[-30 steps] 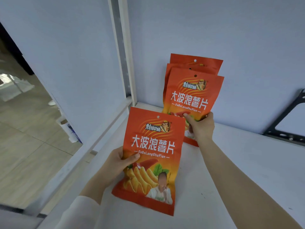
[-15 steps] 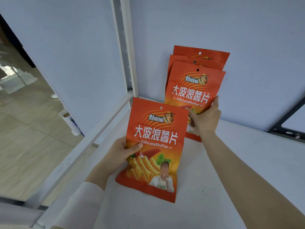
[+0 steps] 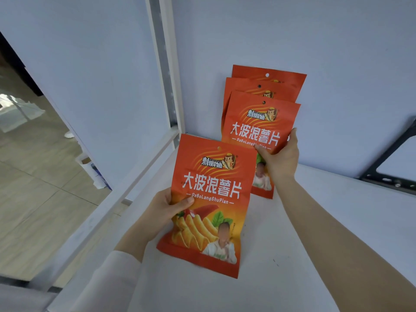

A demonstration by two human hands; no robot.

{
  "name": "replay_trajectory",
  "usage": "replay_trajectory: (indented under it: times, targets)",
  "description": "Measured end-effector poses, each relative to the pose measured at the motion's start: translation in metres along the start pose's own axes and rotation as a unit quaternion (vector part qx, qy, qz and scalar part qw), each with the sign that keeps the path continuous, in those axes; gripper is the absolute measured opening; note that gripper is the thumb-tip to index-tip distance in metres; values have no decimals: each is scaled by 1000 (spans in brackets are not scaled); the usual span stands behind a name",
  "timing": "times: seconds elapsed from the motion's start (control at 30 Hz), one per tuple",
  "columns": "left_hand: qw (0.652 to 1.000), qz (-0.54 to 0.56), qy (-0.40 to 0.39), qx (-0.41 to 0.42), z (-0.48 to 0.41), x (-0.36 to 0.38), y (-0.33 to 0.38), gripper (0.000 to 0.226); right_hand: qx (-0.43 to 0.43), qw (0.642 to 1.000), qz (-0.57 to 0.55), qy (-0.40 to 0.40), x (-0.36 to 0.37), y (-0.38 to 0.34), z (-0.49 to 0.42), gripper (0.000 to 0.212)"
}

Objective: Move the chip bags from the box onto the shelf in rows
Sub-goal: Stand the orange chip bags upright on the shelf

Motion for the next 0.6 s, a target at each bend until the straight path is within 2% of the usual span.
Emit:
replay_trajectory:
  times: [0.07, 0.2, 0.3, 0.33, 0.4, 0.5, 0.6]
  targets:
    - [1000, -1, 5, -3, 0, 0, 0, 62, -6, 1000, -4, -1, -1, -3, 0, 87]
    - [1000, 2, -2, 6, -2, 4, 2, 70, 3, 1000, 2, -11, 0, 4, -2, 99]
    - [1000, 4, -9, 3, -6, 8, 4, 40, 5, 1000, 17, -15, -6, 6, -2, 99]
    - [1000, 3, -11, 3, -8, 10, 5, 36, 3, 1000, 23, -19, -9, 3, -2, 95]
    - [1000, -1, -12, 0, -13, 14, 6, 36, 8, 999, 31, -25, -13, 2, -3, 89]
    - [1000, -5, -16, -5, -20, 20, 7, 41, 20, 999, 38, -21, -19, 2, -8, 98]
    - [1000, -12, -29, -4, -30, 27, 9, 43, 24, 999, 43, -11, -30, 3, -10, 93]
Point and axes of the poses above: each hand's wrist, its own z-axis away from the middle knuckle, its own x-axis out of the palm, y = z × x, the point moved 1 cm from there along -z, towards the middle knuckle, and after that the axes turned 5 degrees about -y, right-handed, at the moved point
